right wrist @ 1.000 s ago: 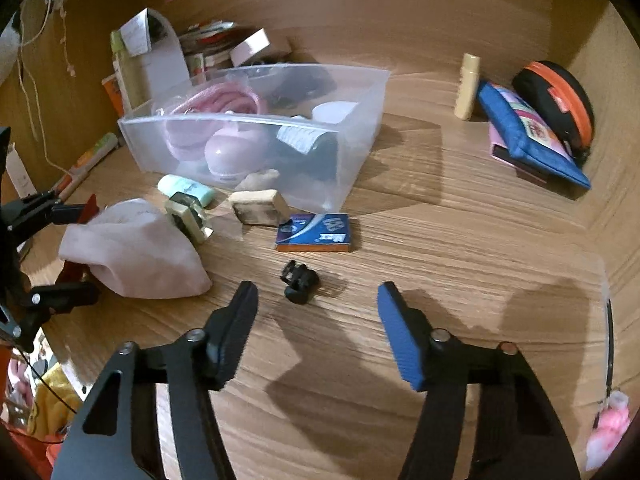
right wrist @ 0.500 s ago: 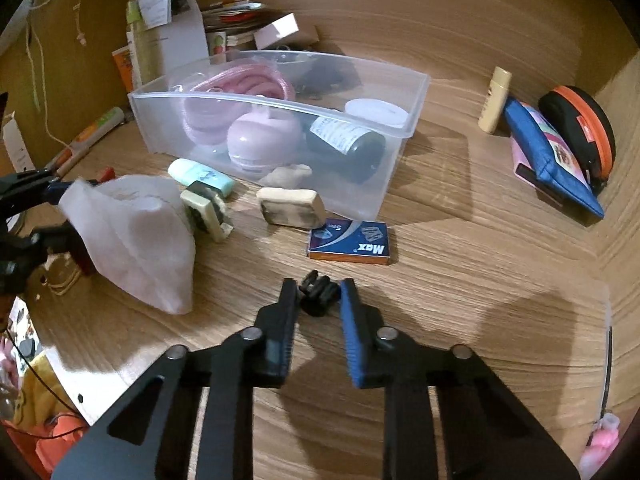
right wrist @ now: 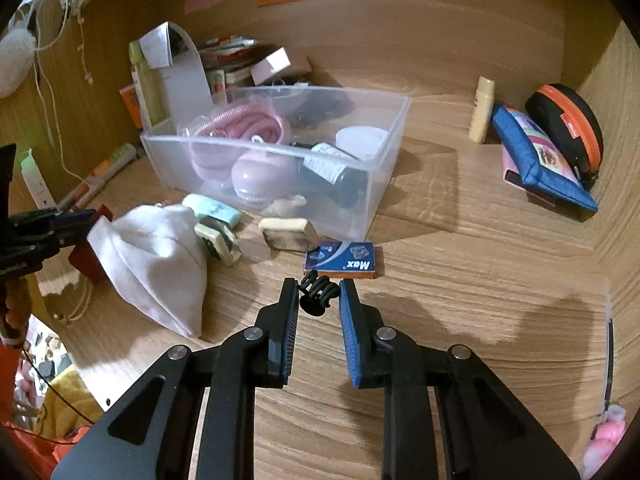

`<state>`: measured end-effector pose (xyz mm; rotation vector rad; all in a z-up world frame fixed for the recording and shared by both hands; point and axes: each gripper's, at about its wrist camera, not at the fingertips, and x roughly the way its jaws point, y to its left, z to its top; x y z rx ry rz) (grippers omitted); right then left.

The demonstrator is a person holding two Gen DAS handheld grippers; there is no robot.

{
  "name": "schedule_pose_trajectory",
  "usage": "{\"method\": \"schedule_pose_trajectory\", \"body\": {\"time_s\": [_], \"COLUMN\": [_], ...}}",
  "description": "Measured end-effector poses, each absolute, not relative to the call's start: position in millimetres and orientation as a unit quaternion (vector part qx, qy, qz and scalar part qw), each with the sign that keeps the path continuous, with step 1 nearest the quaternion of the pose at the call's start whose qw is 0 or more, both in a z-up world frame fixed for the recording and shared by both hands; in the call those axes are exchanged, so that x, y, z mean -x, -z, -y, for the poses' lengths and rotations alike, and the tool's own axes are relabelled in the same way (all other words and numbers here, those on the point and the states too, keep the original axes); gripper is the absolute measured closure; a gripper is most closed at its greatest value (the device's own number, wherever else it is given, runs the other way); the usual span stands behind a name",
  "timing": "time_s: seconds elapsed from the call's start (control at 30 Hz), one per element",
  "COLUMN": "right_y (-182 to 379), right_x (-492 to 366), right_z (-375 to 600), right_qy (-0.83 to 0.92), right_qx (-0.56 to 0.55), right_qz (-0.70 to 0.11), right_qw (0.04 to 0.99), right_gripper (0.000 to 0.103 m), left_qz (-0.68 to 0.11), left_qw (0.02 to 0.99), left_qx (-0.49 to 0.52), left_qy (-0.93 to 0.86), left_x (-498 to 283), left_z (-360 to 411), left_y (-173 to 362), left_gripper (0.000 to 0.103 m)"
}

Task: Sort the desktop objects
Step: 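Lift the red pouch and black clip and carry both over the clear bin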

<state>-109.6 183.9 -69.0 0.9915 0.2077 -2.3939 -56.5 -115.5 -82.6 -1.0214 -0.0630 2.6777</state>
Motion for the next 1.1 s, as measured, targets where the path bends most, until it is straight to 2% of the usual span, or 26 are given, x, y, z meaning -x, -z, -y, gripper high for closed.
{"method": "schedule_pose_trajectory", "body": {"time_s": [0.57, 1.1], "right_y": [28, 2], "right_x": [102, 139], "right_z": [-190, -177], "right_qy": [0.906, 0.911], "right_qx": [-0.314, -0.288], "right_qz": [-0.061, -0.045], "right_qw": [0.277, 0.292], "right_gripper": [0.084, 0.084], "left_qz": [0.043, 0.038], "left_qw": [0.138, 0.14], "left_qx": [0.265, 0.218], "left_qy": [-0.953, -0.965], "left_x": [58, 118], "left_z": [113, 93], "left_y": [24, -32], "left_gripper": [0.078, 0.078]}}
